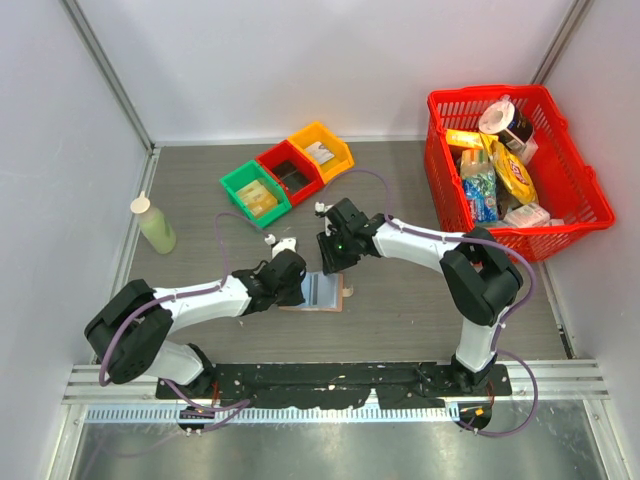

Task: Take the credit cards out of the card holder
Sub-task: Open the card holder at the center of the board.

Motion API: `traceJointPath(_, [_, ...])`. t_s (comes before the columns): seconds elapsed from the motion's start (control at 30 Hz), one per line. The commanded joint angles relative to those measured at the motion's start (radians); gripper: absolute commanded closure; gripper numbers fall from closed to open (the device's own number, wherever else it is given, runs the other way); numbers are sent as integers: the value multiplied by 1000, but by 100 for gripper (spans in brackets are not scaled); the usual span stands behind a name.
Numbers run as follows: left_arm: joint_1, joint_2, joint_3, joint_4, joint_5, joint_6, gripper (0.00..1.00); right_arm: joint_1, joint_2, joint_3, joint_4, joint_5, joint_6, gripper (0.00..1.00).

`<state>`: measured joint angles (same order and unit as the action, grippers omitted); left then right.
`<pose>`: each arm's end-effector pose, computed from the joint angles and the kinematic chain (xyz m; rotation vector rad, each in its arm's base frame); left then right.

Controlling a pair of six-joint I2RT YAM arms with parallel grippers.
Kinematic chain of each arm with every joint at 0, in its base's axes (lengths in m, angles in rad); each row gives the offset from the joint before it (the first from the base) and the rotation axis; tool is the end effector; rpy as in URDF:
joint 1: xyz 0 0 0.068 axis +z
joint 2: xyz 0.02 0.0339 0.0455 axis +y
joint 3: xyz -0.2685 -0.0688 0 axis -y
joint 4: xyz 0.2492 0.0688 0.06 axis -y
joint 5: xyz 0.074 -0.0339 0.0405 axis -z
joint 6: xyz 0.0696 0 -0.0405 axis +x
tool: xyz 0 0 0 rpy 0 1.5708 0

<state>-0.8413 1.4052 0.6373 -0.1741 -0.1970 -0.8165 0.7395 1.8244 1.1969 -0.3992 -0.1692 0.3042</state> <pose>0.1970 -0.1999 0.1333 -0.0501 2.5423 -0.4395 0.2862 0.2770 0.1537 -0.6442 2.6178 0.5729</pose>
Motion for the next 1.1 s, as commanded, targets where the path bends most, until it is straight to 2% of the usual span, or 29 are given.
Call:
traceJointPath(0.0, [4,-8,-14,27,1,-12,92,6,-8,43,-13,-50,-17,67])
traceJointPath(0.17, [5,-8,-14,30,4,-15,93,6,-20,49,-27,-29,-11,66])
traceJointPath(0.33, [5,-6,-13,35,10,-15,93,8,-31,44,-35,-10,-7,52])
traceJointPath(0.47, [4,-3,-13,36,13,-15,94,8,-37,40,-32,3,-4,47])
traceJointPath(1.07, [5,-9,-14,36,14,-16,95,8,15,56,-18,-24,-25,53])
